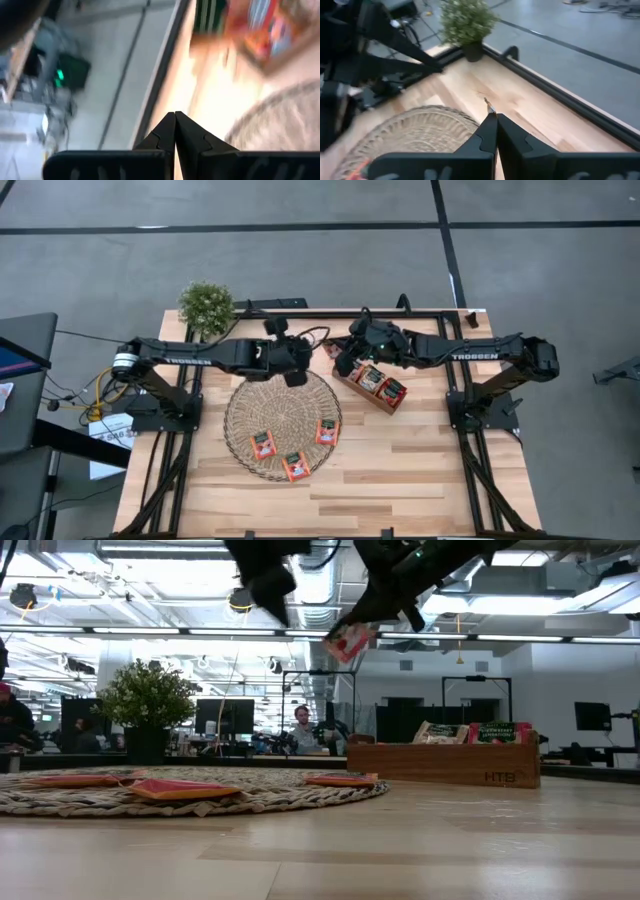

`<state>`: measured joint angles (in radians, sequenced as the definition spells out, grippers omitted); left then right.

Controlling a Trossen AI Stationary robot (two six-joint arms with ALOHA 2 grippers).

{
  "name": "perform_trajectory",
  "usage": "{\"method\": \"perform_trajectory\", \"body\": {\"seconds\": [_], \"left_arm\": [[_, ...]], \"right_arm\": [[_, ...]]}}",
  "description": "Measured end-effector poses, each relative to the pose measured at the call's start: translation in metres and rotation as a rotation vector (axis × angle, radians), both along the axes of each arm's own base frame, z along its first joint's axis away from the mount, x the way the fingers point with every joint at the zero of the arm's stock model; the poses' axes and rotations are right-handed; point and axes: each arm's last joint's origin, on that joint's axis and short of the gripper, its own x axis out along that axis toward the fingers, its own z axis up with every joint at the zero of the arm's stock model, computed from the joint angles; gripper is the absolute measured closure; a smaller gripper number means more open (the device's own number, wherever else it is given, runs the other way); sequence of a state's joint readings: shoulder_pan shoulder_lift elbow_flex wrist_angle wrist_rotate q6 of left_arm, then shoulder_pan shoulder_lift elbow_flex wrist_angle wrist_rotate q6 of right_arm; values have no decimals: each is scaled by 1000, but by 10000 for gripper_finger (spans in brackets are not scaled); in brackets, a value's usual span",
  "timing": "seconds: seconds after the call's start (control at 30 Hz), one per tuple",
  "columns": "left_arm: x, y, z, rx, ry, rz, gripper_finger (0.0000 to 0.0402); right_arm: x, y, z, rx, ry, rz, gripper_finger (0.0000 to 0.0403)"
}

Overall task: Pick & Place Tea
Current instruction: Put the orange tea bag into the left section of the wooden organizer

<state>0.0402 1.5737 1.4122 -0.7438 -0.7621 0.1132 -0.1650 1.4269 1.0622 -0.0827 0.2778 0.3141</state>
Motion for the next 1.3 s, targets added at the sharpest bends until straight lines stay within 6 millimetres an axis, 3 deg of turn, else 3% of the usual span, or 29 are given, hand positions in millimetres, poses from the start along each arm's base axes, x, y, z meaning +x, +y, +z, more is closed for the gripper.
{"method": "perform_trajectory", "body": {"seconds": [0.17,0.3,0.6,0.8,1.1,1.3], "left_arm": [[-24,15,-18,-175,72,179,401],[-45,21,-32,-190,38,256,401],[-99,23,-53,-251,-41,175,401],[-129,25,-50,-285,-187,92,401],[-144,22,-39,-308,-263,0,402],[-145,21,-39,-311,-250,-10,402]], "right_arm": [[-4,-2,-5,8,50,-126,403],[-7,-2,-8,6,62,-226,403],[-12,23,-25,25,-40,-478,403],[-18,50,-48,41,-188,-641,403],[15,62,-108,-1,-206,-705,403],[14,64,-117,-19,-228,-764,403]]}}
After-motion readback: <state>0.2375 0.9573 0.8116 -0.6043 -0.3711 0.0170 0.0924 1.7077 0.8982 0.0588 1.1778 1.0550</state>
